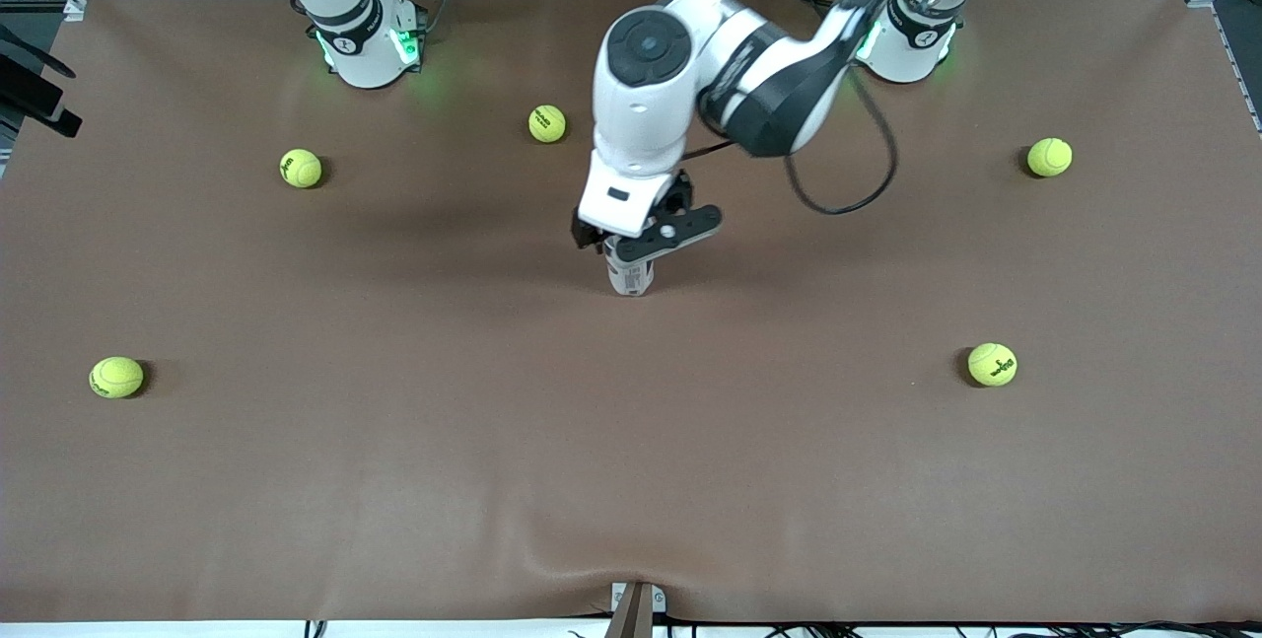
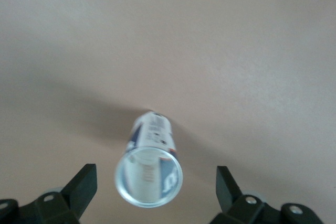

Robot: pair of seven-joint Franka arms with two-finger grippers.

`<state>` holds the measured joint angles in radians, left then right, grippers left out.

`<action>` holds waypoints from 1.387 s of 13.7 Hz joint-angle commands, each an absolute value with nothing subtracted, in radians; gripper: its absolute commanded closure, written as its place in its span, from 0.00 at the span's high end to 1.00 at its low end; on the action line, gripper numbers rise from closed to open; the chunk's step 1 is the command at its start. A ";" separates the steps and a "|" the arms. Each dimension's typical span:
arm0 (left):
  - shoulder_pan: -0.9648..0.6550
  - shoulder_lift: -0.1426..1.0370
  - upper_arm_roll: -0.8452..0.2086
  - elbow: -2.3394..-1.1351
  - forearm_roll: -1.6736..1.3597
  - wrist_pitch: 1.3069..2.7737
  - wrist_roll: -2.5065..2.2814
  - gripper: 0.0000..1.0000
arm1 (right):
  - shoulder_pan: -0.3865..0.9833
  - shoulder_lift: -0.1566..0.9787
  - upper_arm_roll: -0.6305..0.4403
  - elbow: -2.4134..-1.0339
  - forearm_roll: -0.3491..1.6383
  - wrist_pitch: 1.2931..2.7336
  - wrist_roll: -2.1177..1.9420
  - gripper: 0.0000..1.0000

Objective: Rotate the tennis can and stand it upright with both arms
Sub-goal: 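Open the left gripper and draw it back from the can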

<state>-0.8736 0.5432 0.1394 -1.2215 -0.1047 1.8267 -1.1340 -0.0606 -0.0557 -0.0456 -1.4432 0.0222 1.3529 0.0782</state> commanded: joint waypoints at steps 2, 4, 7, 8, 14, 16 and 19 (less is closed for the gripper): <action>-0.877 0.457 0.204 -1.236 -0.055 1.764 -1.034 1.00 | -0.061 -0.054 -0.041 -1.428 0.011 1.348 0.092 1.00; -0.859 0.430 0.225 -1.236 -0.029 1.763 -1.022 1.00 | -0.061 -0.054 -0.041 -1.428 0.012 1.348 0.094 1.00; -0.792 0.411 0.229 -1.238 -0.029 1.763 -0.924 1.00 | -0.061 -0.054 -0.041 -1.428 0.012 1.348 0.092 1.00; -0.767 0.402 0.229 -1.244 -0.029 1.756 -0.885 1.00 | -0.061 -0.054 -0.041 -1.428 0.012 1.348 0.092 1.00; -0.635 0.400 0.227 -1.252 -0.029 1.753 -0.703 1.00 | -0.061 -0.054 -0.041 -1.428 0.012 1.348 0.092 1.00; -0.603 0.402 0.227 -1.253 -0.029 1.753 -0.651 1.00 | -0.061 -0.054 -0.041 -1.428 0.012 1.348 0.092 1.00; -0.563 0.400 0.229 -1.252 -0.029 1.753 -0.552 1.00 | -0.061 -0.054 -0.041 -1.428 0.012 1.348 0.092 1.00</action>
